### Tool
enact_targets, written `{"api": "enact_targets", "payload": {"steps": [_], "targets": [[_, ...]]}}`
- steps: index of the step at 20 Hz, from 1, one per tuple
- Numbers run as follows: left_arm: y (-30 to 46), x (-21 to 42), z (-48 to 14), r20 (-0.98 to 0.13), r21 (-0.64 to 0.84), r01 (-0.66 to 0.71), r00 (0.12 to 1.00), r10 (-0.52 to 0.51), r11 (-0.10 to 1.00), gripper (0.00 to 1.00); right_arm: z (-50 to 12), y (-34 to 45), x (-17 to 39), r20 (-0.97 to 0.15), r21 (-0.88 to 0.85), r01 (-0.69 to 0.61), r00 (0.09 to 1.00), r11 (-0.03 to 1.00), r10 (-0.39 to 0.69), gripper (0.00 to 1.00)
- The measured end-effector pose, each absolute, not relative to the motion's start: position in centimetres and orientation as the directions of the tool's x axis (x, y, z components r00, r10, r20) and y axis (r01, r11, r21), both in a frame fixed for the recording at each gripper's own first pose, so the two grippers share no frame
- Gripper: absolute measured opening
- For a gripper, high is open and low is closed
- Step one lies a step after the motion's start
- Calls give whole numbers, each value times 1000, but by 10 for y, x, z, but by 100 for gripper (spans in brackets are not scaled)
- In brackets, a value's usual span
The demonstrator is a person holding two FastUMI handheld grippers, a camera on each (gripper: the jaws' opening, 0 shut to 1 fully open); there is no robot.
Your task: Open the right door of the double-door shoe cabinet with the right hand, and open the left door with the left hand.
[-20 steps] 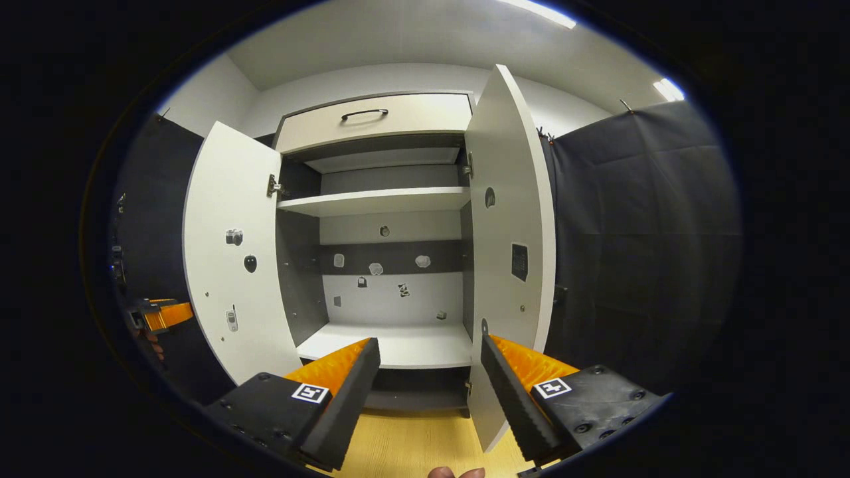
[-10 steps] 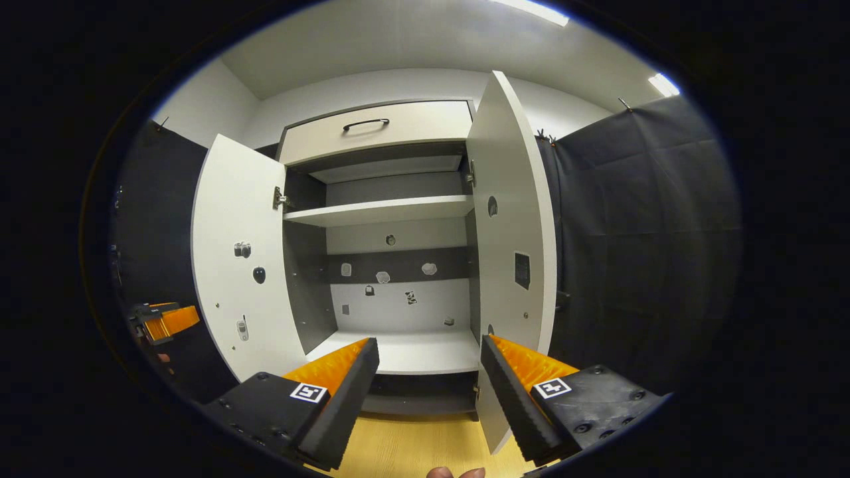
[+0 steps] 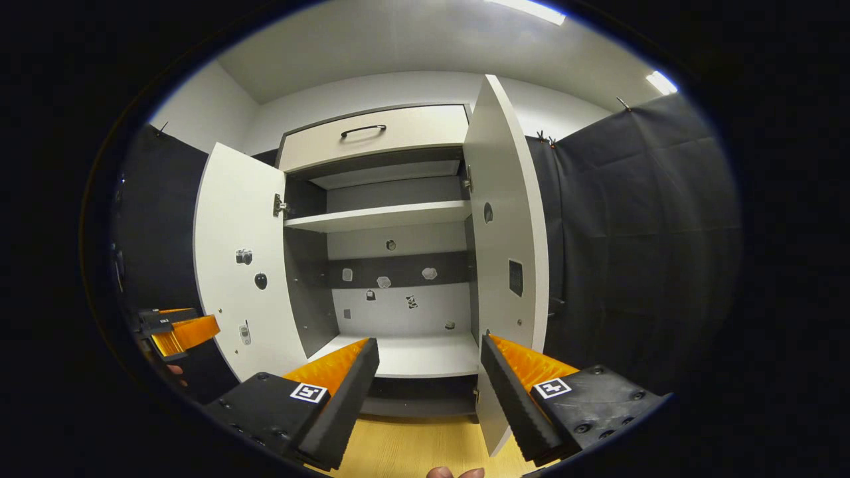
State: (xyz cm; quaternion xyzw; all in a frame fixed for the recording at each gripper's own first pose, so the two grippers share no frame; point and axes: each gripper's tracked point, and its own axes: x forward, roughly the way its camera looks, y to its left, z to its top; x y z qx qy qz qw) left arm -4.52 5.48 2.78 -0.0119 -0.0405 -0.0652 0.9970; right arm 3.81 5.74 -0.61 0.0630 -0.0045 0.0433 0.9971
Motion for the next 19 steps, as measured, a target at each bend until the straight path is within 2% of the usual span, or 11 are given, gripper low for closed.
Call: {"api": "enact_targets", "payload": {"steps": [7, 19], "targets": [[22, -43, 30, 82, 2, 158, 984, -157, 987, 95, -8, 57, 38, 10, 120, -99, 995, 988, 99, 96], [24, -42, 27, 73, -15, 144, 987, -142, 989, 95, -9, 57, 39, 7, 125, -108, 994, 986, 107, 96]]}}
